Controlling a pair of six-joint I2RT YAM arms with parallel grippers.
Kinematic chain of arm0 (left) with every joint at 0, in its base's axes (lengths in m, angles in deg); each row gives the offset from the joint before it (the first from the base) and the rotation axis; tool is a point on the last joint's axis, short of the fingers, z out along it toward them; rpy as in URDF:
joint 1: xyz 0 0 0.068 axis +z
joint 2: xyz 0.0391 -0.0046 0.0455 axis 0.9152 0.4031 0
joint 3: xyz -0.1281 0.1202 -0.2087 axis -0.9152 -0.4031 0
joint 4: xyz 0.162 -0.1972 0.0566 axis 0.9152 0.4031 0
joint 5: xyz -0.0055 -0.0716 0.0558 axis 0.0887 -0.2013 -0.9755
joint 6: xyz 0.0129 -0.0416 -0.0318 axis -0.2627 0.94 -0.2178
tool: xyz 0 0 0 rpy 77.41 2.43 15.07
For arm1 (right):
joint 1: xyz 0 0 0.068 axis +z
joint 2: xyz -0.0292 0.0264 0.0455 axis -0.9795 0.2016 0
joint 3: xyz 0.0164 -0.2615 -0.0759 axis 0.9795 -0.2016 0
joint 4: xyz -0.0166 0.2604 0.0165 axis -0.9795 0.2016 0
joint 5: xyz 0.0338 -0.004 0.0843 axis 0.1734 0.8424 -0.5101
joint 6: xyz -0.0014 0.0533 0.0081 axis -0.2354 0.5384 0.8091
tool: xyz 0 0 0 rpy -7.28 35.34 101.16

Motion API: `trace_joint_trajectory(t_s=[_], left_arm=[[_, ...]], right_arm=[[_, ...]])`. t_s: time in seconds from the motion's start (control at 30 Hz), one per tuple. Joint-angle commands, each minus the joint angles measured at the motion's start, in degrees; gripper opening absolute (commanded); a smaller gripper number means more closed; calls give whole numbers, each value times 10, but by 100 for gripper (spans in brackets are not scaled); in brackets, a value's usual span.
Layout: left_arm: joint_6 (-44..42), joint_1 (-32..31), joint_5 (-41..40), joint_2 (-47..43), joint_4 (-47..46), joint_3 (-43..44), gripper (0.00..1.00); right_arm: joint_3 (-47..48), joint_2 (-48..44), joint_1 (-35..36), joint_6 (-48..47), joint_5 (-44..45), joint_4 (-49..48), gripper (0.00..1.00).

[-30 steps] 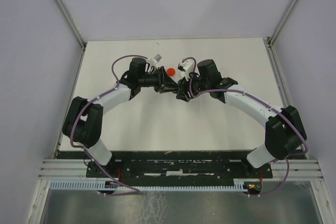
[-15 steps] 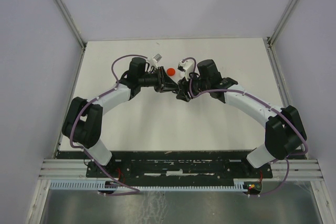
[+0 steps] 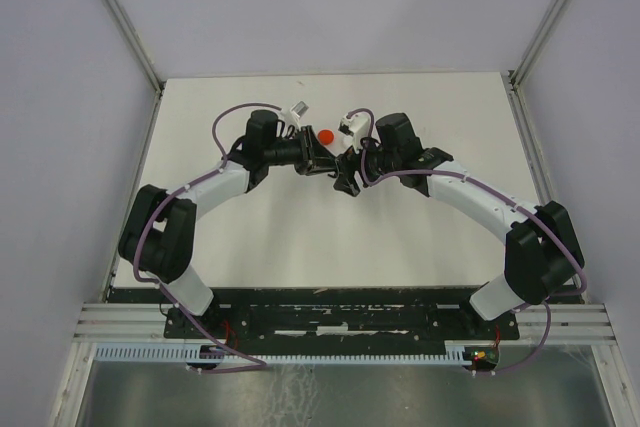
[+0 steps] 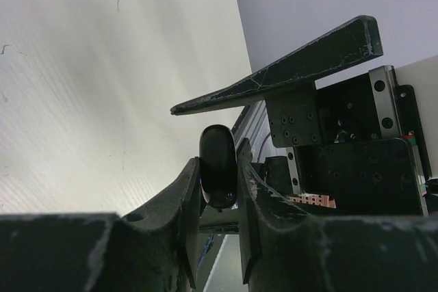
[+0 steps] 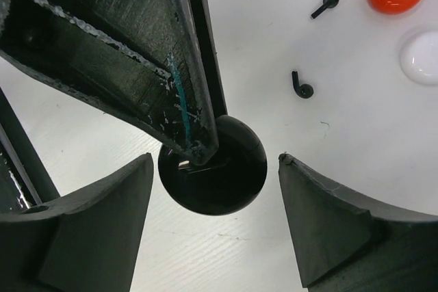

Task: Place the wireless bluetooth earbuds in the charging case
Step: Open the charging case.

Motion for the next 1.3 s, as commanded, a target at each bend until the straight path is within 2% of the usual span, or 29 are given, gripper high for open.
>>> trace_joint_trajectory(t_s=[0.0, 0.1, 0.23, 0.33, 0.47, 0.57, 0.8, 0.9, 1.27], left_arm=[[19, -3, 1, -14, -49, -5, 4], [21, -2, 1, -14, -50, -4, 4], [21, -2, 1, -15, -50, -5, 4], [25, -2, -1, -17, -50, -5, 3], [47, -2, -3, -18, -67, -9, 3], [90, -1, 0, -17, -117, -24, 3], [249, -2, -1, -3, -331, -89, 3], [298, -2, -7, 5, -393, -107, 3], [403, -3, -40, 16, -518, -139, 3]], right_arm=[[21, -19, 2, 0, 14, -29, 82], [21, -20, 2, -1, 15, -28, 77], [22, -17, 1, 0, 16, -27, 59], [20, -19, 2, 0, 15, -27, 51], [17, -17, 1, 0, 17, -29, 49], [15, -13, 2, 5, 20, -38, 48], [-25, -12, 1, 48, 43, -143, 47], [-31, -5, 1, 62, 47, -181, 46], [-36, 28, 1, 82, 49, -273, 45]])
